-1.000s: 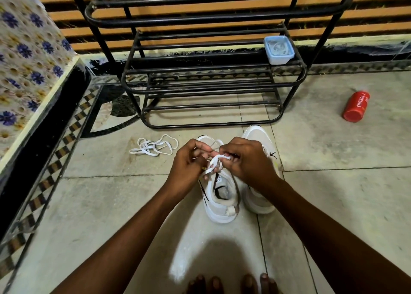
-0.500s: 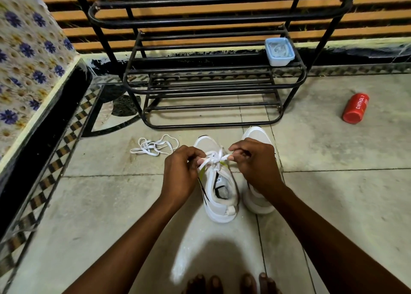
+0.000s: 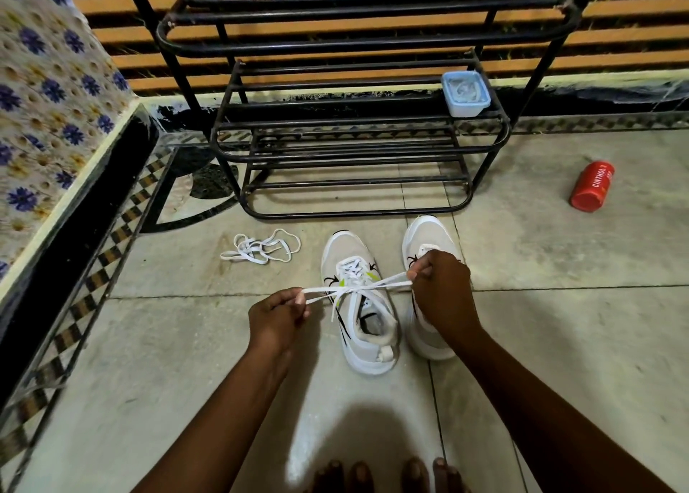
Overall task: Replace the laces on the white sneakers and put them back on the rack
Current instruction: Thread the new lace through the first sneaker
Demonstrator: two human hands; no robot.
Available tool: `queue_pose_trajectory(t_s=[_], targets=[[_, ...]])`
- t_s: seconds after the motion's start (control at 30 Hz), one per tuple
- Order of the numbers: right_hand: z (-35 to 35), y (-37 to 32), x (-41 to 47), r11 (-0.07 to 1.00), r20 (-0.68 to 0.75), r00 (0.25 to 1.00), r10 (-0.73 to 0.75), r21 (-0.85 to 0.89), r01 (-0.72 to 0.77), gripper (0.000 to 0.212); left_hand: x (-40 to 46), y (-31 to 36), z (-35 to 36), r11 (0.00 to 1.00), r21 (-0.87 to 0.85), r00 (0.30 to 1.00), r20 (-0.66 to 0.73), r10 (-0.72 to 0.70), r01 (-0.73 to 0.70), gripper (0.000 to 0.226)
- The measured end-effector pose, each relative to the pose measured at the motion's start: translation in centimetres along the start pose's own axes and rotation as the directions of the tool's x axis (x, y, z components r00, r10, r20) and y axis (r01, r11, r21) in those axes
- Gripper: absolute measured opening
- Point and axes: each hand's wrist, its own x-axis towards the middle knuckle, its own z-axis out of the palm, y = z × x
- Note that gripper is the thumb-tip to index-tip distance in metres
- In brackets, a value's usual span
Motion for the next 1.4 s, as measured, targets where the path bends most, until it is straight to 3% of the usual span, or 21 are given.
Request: queue_pose_trajectory(t_s=[0.07, 0.2, 0.53, 0.67, 0.83, 1.0, 1.1, 1.27, 1.4], targets=[[0.1, 0.1, -0.1, 0.999, -0.021, 1.0, 0.003, -0.043, -0.004, 0.014, -0.2, 0.1, 0.2, 0.985, -0.141, 0.995, 0.023, -0.094, 0.096, 0.009], [0.3, -0.2, 0.0, 0.991, -0.031, 0.996, 0.081, -0.107, -0.084, 0.016, 0.1, 0.0, 0.5, 0.909, -0.369, 0.978, 0.005, -0.206, 0.194, 0.01], [-0.2, -1.6, -0.7, 0.962, 0.007, 0.963, 0.269, 0.051, -0.269, 0.024, 0.4, 0.6, 0.7, 0.736, -0.611, 0.948, 0.083, -0.306, 0.291, 0.022], [-0.2, -1.6, -0.8, 0.957, -0.009, 0.963, 0.269, 0.116, -0.266, 0.024, 0.2, 0.5, 1.0, 0.68, -0.663, 0.937, 0.099, -0.334, 0.313, 0.023], [-0.1, -1.3, -0.6, 0.953, -0.038, 0.957, 0.288, 0.11, -0.283, 0.025, 0.1, 0.4, 1.1, 0.683, -0.663, 0.937, 0.085, -0.339, 0.307, 0.023], [0.5, -0.5, -0.4, 0.966, -0.043, 0.965, 0.259, 0.004, -0.259, 0.039, 0.0, 0.6, 0.9, 0.714, -0.636, 0.943, 0.069, -0.326, 0.293, 0.023], [0.8, -0.3, -0.2, 0.962, -0.053, 0.961, 0.272, -0.02, -0.274, 0.032, 0.1, 0.4, 0.8, 0.731, -0.616, 0.945, 0.072, -0.319, 0.294, 0.024], [0.4, -0.3, -0.4, 0.96, -0.023, 0.96, 0.279, 0.028, -0.278, 0.036, 0.6, -0.1, 0.8, 0.777, -0.576, 0.961, 0.061, -0.27, 0.255, 0.025], [-0.1, -0.2, -0.1, 0.981, 0.049, 0.98, 0.192, -0.013, -0.192, 0.017, 0.0, -0.6, 1.2, 0.976, -0.217, 0.999, 0.023, -0.022, 0.027, 0.012]])
